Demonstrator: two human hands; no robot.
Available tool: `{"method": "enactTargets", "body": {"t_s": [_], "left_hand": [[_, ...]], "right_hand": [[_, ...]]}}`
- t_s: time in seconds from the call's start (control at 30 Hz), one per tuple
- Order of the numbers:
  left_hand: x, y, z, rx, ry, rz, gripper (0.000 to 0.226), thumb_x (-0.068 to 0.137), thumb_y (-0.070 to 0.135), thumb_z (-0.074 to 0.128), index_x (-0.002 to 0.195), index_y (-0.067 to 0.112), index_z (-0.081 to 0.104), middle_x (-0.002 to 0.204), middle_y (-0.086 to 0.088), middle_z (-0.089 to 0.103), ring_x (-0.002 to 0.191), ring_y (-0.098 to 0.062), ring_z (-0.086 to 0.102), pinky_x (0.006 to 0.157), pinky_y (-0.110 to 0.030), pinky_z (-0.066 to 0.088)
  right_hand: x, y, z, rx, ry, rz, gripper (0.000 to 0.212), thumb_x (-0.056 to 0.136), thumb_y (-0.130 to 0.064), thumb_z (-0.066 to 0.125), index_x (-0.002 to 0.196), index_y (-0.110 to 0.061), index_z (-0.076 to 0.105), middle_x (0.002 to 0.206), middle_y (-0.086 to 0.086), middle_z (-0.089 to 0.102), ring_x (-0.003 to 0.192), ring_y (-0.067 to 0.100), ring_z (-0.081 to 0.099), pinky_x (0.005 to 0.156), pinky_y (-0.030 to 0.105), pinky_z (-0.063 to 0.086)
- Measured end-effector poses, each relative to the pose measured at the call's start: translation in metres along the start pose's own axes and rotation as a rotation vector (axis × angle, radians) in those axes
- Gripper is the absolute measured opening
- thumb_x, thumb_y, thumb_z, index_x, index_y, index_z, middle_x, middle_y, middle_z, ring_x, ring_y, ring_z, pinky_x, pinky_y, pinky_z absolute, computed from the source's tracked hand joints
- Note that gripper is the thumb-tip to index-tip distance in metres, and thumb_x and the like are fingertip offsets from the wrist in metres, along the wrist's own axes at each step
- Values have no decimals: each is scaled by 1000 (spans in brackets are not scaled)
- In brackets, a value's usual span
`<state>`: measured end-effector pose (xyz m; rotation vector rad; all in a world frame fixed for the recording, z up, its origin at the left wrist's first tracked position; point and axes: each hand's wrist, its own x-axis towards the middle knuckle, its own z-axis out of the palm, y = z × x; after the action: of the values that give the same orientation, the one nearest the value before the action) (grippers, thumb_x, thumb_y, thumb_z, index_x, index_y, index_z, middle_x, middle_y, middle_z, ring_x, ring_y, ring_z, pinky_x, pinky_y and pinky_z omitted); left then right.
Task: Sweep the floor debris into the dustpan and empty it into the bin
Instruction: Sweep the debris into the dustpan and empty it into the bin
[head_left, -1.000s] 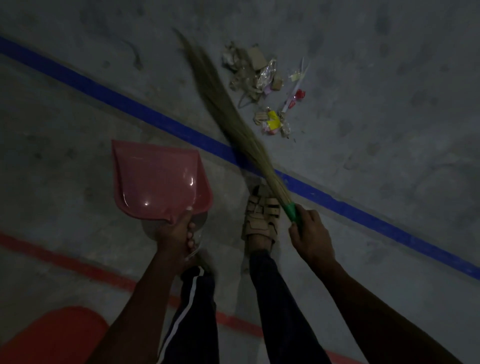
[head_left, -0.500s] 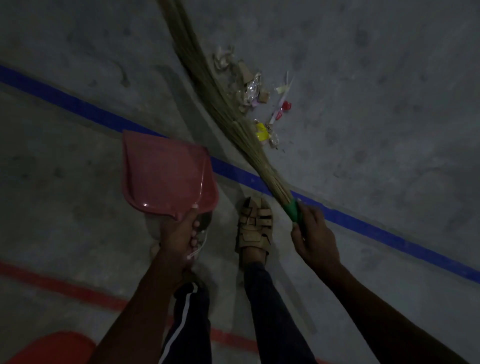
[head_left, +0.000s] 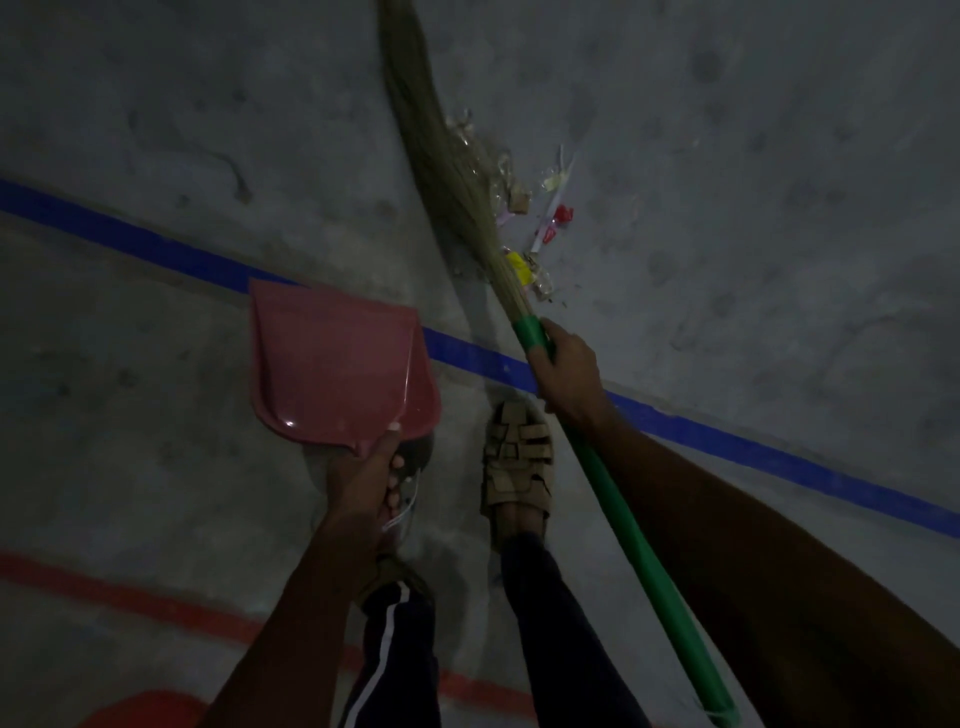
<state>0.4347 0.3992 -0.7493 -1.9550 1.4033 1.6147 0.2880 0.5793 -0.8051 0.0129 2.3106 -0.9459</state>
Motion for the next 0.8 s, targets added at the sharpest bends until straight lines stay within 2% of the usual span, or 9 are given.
{"method": "enactTargets", "body": {"t_s": [0.2,0.3,0.37,0.43,0.53,0.6,0.67,0.8], "left_hand": [[-8,-2,3,9,2,4,31,95,22,71,74,17,49,61,-9,49,26,-5,35,33,-13,27],[-9,-3,6,6,-5,-2,33,95,23,71,72,14,49,55,-7,48,25,-5,35,32,-12,27],[-8,-4,9,15,-7,-18,36,95,24,71,69,11,50,43,-2,47,24,-6,35,31,-11,27],[-6,-6,12,52,-12,-32,39,94,28,72,67,9,51,37,2,44,23,-6,35,31,-12,28],[-7,-6,16,91,-34,-13,37,95,27,71,69,9,51,46,-3,47,26,-6,36,31,-14,29],[-8,-6,20,110,-54,-4,37,95,25,71,69,8,52,50,-5,47,26,-6,36,31,-14,29],[-8,-6,23,148,-100,-28,38,95,27,71,72,3,53,45,-4,46,26,-7,35,32,-13,29],[4,-4,28,258,-232,-43,34,94,29,72,89,-1,57,44,-2,42,27,-10,32,34,-14,28]], "right_hand": [[-79,81,-23,-117,-40,77,35,100,-22,48,134,-15,54,71,5,58,59,24,61,51,47,55],[-130,114,-38,-139,-32,106,47,97,-26,49,143,-17,47,82,-4,52,66,22,59,56,49,54],[-156,126,-46,-136,-7,105,58,91,-38,44,144,-14,47,86,-5,51,70,19,58,59,44,53],[-171,128,-53,-148,44,88,65,86,-42,42,141,-9,50,88,-2,54,74,15,55,62,31,47],[-175,121,-56,-140,110,70,63,84,-39,44,137,-6,54,88,1,55,77,10,53,64,22,40],[-168,118,-54,-135,141,59,60,85,-38,46,136,-8,54,90,1,55,75,10,52,64,23,40],[-155,113,-50,-179,191,63,57,87,-38,49,136,-10,54,96,2,56,76,11,52,64,25,42],[-121,104,-46,-298,347,113,52,89,-33,59,137,-14,52,113,6,54,84,18,56,63,31,48]]}}
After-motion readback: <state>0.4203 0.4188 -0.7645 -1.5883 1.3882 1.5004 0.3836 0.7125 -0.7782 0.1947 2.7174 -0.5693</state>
